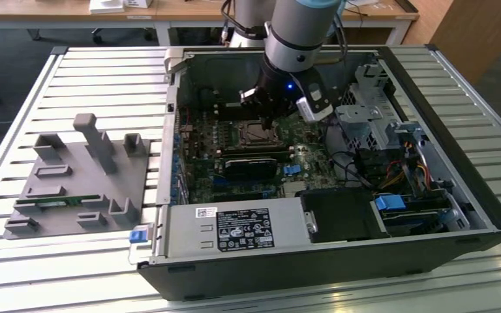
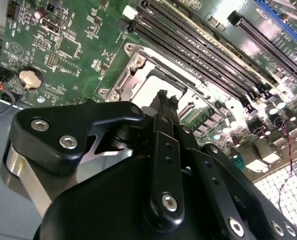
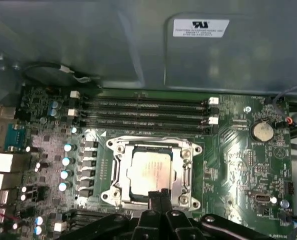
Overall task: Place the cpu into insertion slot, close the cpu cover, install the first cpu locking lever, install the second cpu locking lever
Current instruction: 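Install the second cpu locking lever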
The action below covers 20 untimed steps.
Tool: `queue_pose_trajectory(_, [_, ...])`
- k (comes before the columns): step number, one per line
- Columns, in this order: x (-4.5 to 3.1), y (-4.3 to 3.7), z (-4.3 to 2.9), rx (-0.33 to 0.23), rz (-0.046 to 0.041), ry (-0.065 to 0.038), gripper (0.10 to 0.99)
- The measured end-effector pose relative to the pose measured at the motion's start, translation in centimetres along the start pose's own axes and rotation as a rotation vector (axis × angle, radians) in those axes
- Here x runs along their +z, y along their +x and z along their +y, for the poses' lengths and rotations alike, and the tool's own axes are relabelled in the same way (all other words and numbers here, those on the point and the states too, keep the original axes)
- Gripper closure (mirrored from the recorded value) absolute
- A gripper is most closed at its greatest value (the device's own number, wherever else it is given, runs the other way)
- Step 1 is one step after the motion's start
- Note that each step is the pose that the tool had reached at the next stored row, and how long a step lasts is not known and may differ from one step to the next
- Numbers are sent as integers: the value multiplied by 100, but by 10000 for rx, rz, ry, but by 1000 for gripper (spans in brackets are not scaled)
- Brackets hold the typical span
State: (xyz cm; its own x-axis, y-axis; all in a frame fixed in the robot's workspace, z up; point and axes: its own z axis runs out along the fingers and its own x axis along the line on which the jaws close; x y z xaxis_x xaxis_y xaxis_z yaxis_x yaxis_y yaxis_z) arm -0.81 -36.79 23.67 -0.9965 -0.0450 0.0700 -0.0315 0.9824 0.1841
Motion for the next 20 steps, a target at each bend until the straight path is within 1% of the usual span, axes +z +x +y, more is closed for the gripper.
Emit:
queue_pose_trajectory(2, [-3, 1, -18, -8, -3, -98, 980])
queue_pose_trajectory(3, [-7, 2, -34, -8, -3, -111, 980])
queue_pose_trajectory(5, [-12, 3, -70, -9, -3, -123, 980])
queue_pose_trajectory(9, [-19, 7, -168, -11, 1, -157, 980])
queue_pose_trajectory(13, [10, 6, -203, -4, 41, -159, 980])
queue_pose_trajectory(15, [11, 9, -234, -4, 41, -164, 980])
queue_pose_trajectory(18, [9, 36, -274, -4, 41, -165, 980])
queue_pose_trajectory(20, [11, 88, -286, -7, 41, -164, 980])
